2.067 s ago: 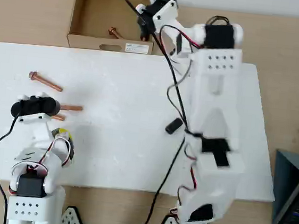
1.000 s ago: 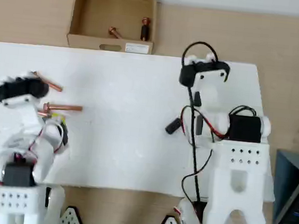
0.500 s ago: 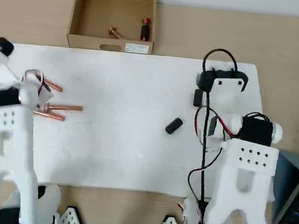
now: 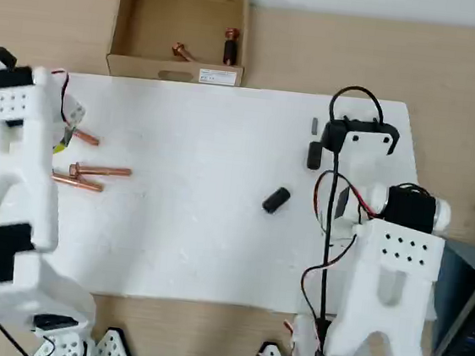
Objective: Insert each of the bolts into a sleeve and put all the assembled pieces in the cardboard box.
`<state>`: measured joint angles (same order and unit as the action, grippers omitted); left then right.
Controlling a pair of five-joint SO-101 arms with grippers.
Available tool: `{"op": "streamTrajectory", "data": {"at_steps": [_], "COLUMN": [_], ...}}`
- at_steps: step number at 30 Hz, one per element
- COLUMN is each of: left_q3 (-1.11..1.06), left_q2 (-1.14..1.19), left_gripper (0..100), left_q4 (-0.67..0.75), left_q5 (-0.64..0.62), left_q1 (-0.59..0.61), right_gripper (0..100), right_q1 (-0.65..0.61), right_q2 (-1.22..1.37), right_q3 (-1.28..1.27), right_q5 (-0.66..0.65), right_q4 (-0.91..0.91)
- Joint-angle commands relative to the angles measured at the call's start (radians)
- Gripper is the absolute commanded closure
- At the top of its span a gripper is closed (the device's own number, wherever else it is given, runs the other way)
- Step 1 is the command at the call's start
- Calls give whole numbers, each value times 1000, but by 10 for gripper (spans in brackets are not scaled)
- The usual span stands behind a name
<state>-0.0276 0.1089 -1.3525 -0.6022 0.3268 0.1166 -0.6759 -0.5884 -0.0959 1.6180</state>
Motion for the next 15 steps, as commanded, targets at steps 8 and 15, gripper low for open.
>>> {"op": "streamTrajectory", "data": {"at_steps": [8, 15], "left_q3": [520, 640], "left_q2": [292, 458], "left_gripper": [993, 993], "left_q4": [-138, -143], "left_q5": [-17, -41], "left_q1": [11, 29], "right_gripper": [987, 987], "right_q1": [13, 12], "right_q2": [-30, -25], "right_q3": [-1, -36], "right_q5": [2, -5], "right_q4": [-23, -69]}}
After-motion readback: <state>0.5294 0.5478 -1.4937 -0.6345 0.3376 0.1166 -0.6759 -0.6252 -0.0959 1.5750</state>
